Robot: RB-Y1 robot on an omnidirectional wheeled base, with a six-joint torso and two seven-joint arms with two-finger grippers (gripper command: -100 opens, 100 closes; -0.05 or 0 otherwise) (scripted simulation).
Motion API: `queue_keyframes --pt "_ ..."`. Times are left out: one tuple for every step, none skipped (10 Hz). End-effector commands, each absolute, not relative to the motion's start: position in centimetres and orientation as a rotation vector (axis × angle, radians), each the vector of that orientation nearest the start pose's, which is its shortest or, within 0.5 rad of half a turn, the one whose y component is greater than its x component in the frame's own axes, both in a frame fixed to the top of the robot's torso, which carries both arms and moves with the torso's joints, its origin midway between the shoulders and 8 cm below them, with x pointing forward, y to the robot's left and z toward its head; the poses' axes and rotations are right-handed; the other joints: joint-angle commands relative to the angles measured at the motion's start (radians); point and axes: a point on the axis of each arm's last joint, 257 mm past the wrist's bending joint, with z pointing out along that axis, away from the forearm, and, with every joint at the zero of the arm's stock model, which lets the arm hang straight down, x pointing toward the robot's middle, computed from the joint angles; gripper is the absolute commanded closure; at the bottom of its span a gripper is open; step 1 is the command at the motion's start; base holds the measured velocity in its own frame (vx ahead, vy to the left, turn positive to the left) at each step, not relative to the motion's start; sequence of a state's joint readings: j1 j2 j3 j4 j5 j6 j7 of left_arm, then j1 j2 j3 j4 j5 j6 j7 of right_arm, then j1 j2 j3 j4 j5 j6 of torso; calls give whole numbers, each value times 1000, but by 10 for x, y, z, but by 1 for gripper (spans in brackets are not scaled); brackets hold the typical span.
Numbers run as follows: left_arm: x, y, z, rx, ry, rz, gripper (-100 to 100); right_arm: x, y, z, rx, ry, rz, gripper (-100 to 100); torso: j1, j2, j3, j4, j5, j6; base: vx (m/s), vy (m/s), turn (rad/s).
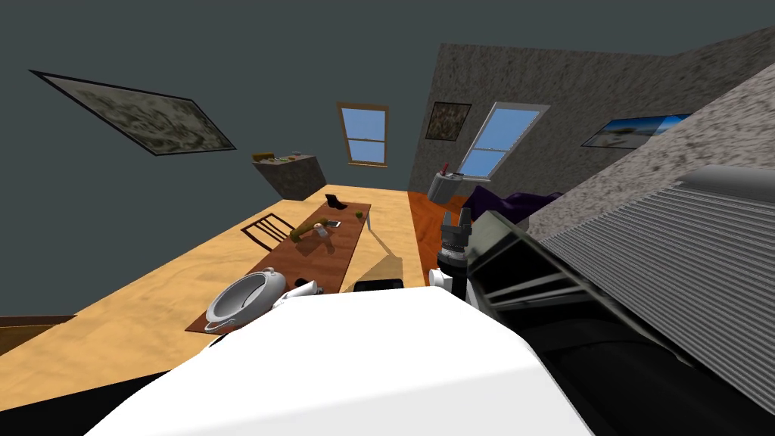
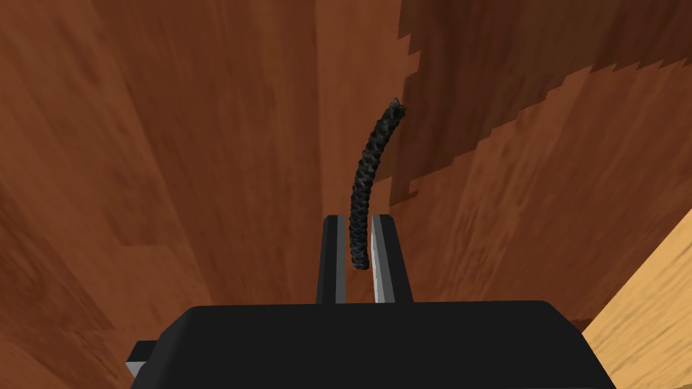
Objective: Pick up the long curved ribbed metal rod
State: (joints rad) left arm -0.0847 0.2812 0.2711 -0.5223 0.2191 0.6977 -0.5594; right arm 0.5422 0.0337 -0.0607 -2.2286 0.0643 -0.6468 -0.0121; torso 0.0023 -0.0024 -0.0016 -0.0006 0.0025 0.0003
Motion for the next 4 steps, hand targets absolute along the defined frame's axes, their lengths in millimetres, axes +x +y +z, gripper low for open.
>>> queue_keyframes --pt "162 420 -644 -2056 2315 155 100 322 -294 16 587 587 1213 0 0 0 0 0 0 0 -10 -24 3" --pt "165 424 -641 -2053 2316 154 100 322 -294 16 587 587 1213 0 1 0 0 0 0 0 -10 -23 6" --pt "163 422 -643 -2055 2314 154 100 322 -294 16 587 587 1213 0 1 0 0 0 0 0 -4 -11 3" --pt "163 422 -642 -2055 2315 155 0 322 -294 16 587 587 1213 0 2 -1 0 0 1 0 0 0 0"
